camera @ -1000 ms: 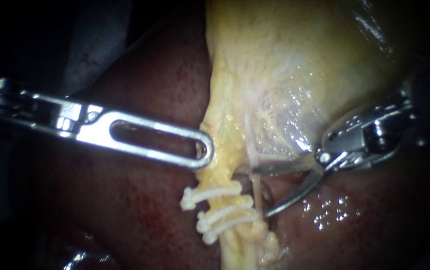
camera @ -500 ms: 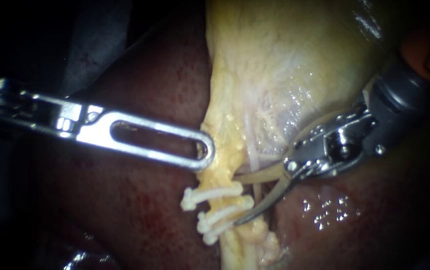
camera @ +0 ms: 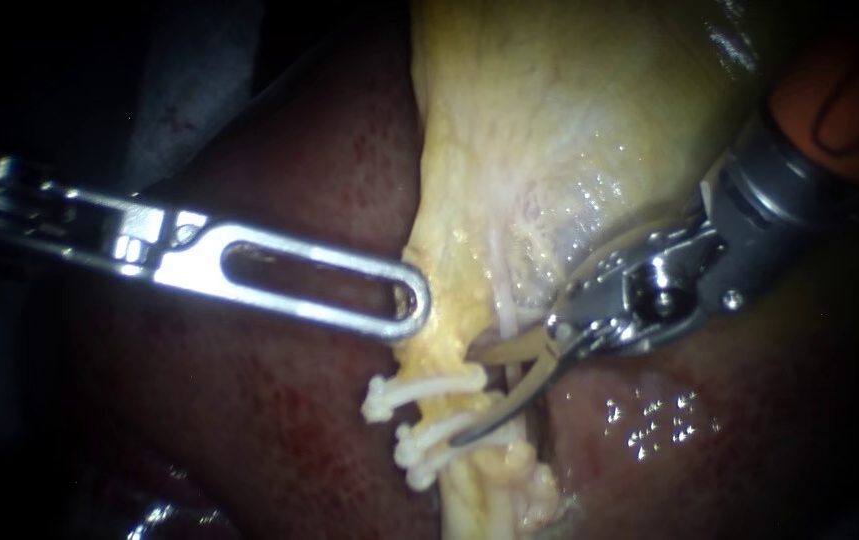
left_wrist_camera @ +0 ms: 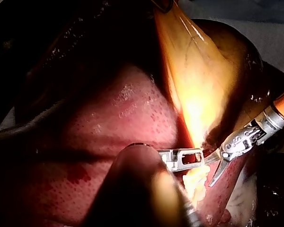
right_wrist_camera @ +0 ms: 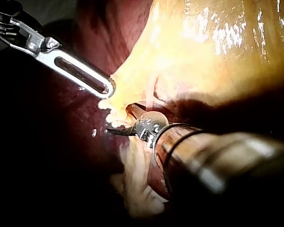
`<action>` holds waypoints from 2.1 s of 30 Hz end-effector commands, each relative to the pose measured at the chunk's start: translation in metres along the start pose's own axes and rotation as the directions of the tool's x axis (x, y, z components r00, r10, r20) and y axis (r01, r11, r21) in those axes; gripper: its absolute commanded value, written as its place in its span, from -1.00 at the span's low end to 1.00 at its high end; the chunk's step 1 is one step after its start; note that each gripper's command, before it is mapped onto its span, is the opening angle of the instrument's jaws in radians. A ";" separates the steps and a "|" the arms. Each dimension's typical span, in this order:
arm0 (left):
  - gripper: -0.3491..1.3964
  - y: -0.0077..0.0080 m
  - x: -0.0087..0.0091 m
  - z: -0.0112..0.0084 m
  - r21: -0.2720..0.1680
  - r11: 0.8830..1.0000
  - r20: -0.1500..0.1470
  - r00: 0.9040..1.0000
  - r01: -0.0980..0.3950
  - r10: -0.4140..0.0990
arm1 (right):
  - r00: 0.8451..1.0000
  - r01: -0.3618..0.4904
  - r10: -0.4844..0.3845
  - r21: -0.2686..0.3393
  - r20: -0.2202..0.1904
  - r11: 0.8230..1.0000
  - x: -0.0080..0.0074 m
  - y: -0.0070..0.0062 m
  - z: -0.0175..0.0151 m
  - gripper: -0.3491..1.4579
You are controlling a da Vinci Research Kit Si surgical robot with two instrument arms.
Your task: Go to the cutting position left tube
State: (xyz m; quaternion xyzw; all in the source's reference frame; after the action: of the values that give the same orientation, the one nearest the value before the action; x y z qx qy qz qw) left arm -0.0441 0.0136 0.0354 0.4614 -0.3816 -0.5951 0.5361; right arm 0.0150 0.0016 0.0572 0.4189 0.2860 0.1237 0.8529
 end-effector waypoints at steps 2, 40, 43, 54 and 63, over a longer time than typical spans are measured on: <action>-1.00 0.0000 0.0000 0.0000 0.000 1.000 0.000 1.000 0.000 0.000 | 1.000 0.002 -0.002 0.001 0.002 1.000 0.0000 0.0000 0.0004 0.34; -1.00 -0.0002 0.0001 0.0002 -0.002 1.000 0.004 1.000 0.000 0.000 | 1.000 -0.022 0.022 0.006 -0.018 1.000 0.0012 0.0007 0.0019 0.14; -1.00 -0.0002 0.0001 0.0002 -0.002 1.000 0.004 1.000 0.000 0.000 | 1.000 -0.022 0.022 0.006 -0.018 1.000 0.0011 0.0007 0.0018 0.12; -1.00 -0.0002 0.0001 0.0002 -0.002 1.000 0.004 1.000 0.000 0.000 | 1.000 -0.020 0.020 0.004 -0.018 1.000 0.0009 0.0006 0.0017 -0.09; -1.00 -0.0002 0.0001 0.0002 -0.002 1.000 0.004 1.000 0.000 0.000 | 1.000 -0.020 0.020 0.004 -0.018 1.000 0.0008 0.0006 0.0018 -0.27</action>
State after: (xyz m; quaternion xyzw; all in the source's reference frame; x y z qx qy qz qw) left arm -0.0443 0.0135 0.0353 0.4599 -0.3820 -0.5964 0.5356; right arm 0.0167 0.0012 0.0582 0.4222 0.2897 0.1354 0.8482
